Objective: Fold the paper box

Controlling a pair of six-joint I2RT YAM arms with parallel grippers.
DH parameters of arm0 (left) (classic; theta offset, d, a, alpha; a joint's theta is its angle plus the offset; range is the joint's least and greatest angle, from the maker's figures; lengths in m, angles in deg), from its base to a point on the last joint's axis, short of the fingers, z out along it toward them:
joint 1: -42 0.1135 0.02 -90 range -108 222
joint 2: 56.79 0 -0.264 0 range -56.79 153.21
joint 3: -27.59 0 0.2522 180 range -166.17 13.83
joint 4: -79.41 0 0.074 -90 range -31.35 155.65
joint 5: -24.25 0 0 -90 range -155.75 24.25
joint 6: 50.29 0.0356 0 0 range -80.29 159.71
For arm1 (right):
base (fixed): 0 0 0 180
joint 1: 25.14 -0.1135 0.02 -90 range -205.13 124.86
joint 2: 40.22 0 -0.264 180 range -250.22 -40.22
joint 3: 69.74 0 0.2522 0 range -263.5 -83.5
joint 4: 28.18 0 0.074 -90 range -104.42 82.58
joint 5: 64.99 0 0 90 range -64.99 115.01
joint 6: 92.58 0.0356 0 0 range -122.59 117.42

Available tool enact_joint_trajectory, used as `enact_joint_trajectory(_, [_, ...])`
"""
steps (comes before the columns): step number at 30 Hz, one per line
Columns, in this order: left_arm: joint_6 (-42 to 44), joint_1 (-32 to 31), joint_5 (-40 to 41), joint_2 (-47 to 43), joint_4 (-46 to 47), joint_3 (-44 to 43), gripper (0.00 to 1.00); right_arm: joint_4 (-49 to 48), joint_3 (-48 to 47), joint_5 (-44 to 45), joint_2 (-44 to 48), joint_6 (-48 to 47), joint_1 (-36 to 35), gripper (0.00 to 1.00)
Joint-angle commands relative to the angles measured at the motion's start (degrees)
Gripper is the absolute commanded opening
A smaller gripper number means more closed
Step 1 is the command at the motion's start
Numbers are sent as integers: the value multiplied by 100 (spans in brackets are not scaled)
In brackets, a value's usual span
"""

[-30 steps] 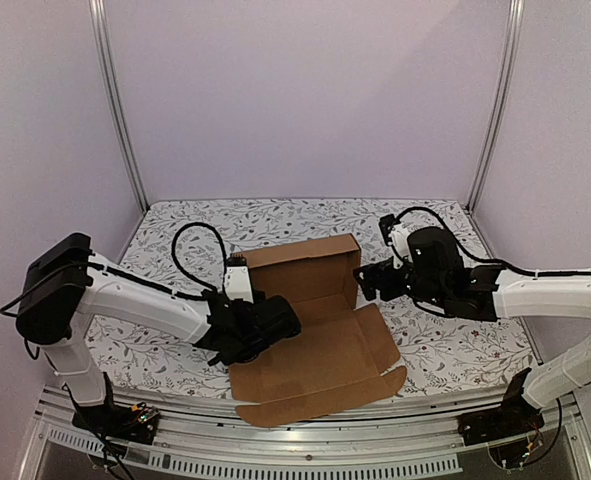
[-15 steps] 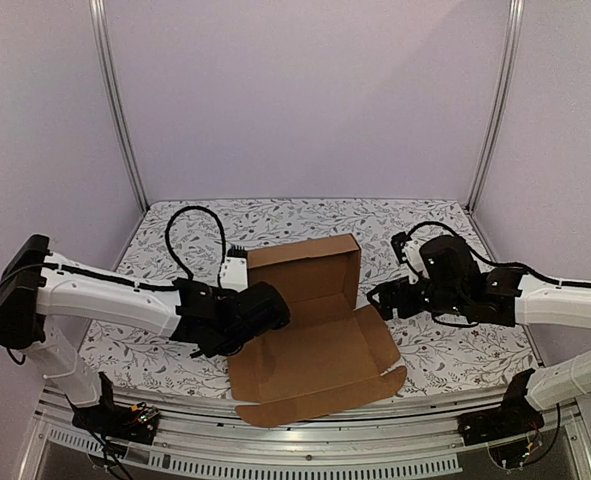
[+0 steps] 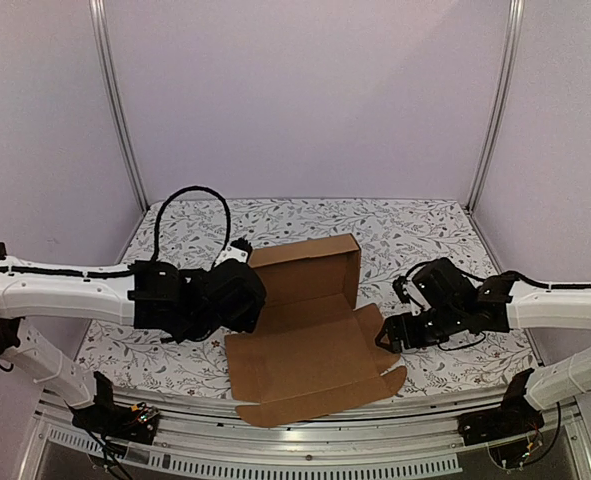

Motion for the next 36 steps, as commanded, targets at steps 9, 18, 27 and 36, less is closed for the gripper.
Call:
enact_joint_trajectory(9, [1138, 50, 278, -978, -338, -379, 88, -651, 402, -902, -678, 303, 498, 63])
enact_joint_trajectory(18, [1194, 236, 286, -1409, -171, -131, 88, -952, 462, -1074, -903, 371, 566, 38])
enact_joint_trajectory(27, [1055, 266, 286, -1495, -148, 12, 88, -951, 385, -1043, -857, 314, 634, 19])
enact_joint_trajectory(36, [1053, 274, 450, -1629, -181, 36, 88, -314, -88, -924, -646, -114, 637, 0])
